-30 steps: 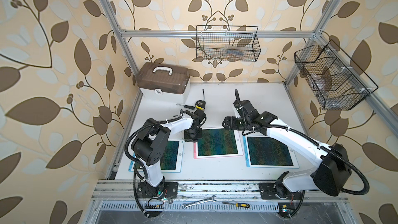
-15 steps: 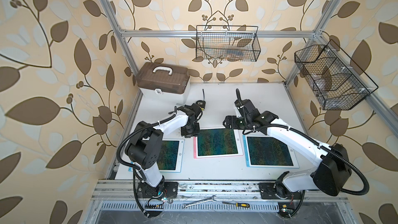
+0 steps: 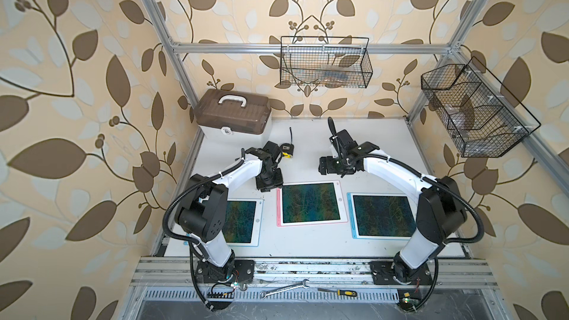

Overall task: Place the stylus back onto the writing tablet
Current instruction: Move the writing tablet to the center of the board.

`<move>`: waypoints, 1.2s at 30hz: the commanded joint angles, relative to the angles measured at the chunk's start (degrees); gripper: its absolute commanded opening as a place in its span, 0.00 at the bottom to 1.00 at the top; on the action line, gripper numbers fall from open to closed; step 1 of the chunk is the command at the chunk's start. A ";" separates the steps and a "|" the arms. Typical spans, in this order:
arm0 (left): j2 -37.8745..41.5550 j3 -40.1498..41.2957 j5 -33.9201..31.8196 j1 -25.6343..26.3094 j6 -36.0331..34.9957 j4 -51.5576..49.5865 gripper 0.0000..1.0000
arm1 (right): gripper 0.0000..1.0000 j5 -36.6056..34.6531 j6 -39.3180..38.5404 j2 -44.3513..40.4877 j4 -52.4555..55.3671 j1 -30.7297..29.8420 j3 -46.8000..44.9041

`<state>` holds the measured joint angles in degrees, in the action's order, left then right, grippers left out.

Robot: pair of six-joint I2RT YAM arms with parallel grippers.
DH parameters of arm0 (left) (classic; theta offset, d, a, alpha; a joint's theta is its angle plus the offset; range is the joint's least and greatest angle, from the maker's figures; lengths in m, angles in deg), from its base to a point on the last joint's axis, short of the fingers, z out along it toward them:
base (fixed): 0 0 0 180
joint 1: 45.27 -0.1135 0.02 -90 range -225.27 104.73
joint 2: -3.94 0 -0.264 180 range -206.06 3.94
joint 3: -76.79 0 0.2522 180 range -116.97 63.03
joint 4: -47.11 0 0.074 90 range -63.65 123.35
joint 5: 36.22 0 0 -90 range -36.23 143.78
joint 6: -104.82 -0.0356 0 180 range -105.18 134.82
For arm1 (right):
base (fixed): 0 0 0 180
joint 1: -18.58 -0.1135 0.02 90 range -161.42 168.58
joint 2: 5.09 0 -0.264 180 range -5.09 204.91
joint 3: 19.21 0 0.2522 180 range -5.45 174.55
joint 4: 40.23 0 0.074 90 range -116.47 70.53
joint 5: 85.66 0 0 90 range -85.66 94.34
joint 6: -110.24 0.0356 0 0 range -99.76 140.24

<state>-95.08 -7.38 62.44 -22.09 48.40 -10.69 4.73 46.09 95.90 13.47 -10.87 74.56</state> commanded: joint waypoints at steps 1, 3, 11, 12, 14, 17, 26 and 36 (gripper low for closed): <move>-4.25 -5.23 1.28 -0.42 1.69 1.63 0.49 | 0.91 -1.27 -3.21 3.86 3.82 0.23 4.01; -6.72 -7.71 1.29 -0.42 2.55 2.35 0.49 | 0.90 -1.17 -3.43 5.98 3.87 0.30 5.55; -14.69 -14.61 1.77 -0.50 4.21 4.11 0.49 | 0.90 -0.78 -4.05 12.46 3.81 0.33 8.06; -15.55 -15.14 1.71 -0.50 4.14 4.13 0.49 | 0.90 -0.82 -4.11 12.92 3.75 0.36 8.09; -16.81 -15.88 1.57 -0.50 4.20 4.39 0.50 | 0.90 -0.65 -4.06 13.66 3.35 0.34 7.92; -18.43 -16.29 1.75 -0.50 4.21 4.96 0.50 | 0.90 -0.31 -3.80 14.74 2.80 0.29 7.66; -19.54 -13.55 2.62 -0.50 4.69 7.34 0.50 | 0.89 0.66 -3.53 16.93 1.95 -0.54 6.67; -18.06 -9.81 2.94 -0.42 4.89 8.57 0.50 | 0.89 3.61 -1.38 16.36 -0.68 -0.62 2.20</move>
<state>-112.94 -19.71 64.52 -22.13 52.69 -0.74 6.72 43.73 112.45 13.43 -11.26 79.15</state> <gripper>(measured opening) 0.502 0.888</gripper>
